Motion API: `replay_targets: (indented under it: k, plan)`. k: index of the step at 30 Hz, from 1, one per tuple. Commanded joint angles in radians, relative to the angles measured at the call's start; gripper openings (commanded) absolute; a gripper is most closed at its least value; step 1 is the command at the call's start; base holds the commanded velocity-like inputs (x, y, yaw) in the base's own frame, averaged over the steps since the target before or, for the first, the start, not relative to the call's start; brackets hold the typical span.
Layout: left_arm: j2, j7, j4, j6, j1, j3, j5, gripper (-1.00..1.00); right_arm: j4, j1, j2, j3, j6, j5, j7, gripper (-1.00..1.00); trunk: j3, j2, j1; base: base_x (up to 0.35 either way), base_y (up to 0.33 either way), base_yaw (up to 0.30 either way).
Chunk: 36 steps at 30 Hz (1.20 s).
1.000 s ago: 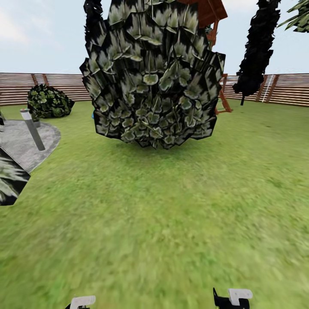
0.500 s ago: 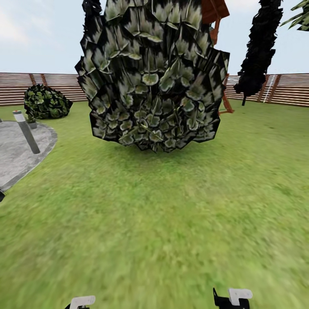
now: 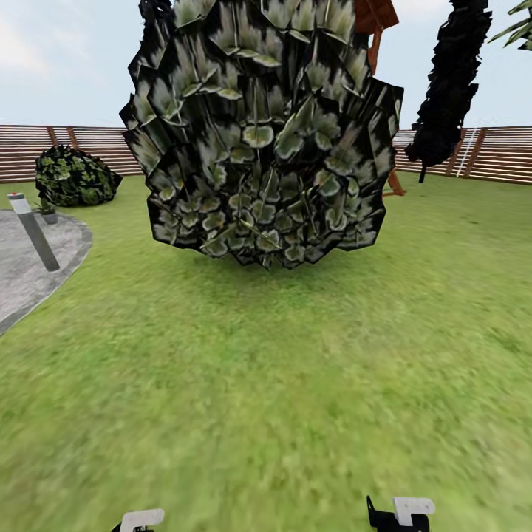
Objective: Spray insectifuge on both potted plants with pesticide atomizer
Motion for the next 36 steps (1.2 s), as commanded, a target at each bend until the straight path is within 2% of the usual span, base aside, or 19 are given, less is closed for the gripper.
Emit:
replay_targets:
  k: [1, 8, 36]
  plan:
    - [0.000, 0.004, 0.000, -0.003, 0.000, -0.009, 0.008, -1.00, 0.000, 0.000, 0.000, 0.009, -0.002, -0.007, -0.003, 1.00, -0.001, 0.000, 0.000, 0.339, 0.000, 0.000]
    - [0.000, 0.004, 0.000, -0.003, 0.000, -0.010, 0.007, -1.00, 0.000, 0.000, 0.000, 0.009, -0.002, -0.007, -0.003, 1.00, -0.001, 0.000, 0.000, 0.339, 0.000, 0.122]
    - [0.000, 0.004, 0.000, -0.003, 0.000, -0.009, 0.008, -1.00, 0.000, 0.000, 0.000, 0.009, -0.002, -0.007, -0.003, 1.00, -0.001, 0.000, 0.000, 0.339, -0.053, 0.219]
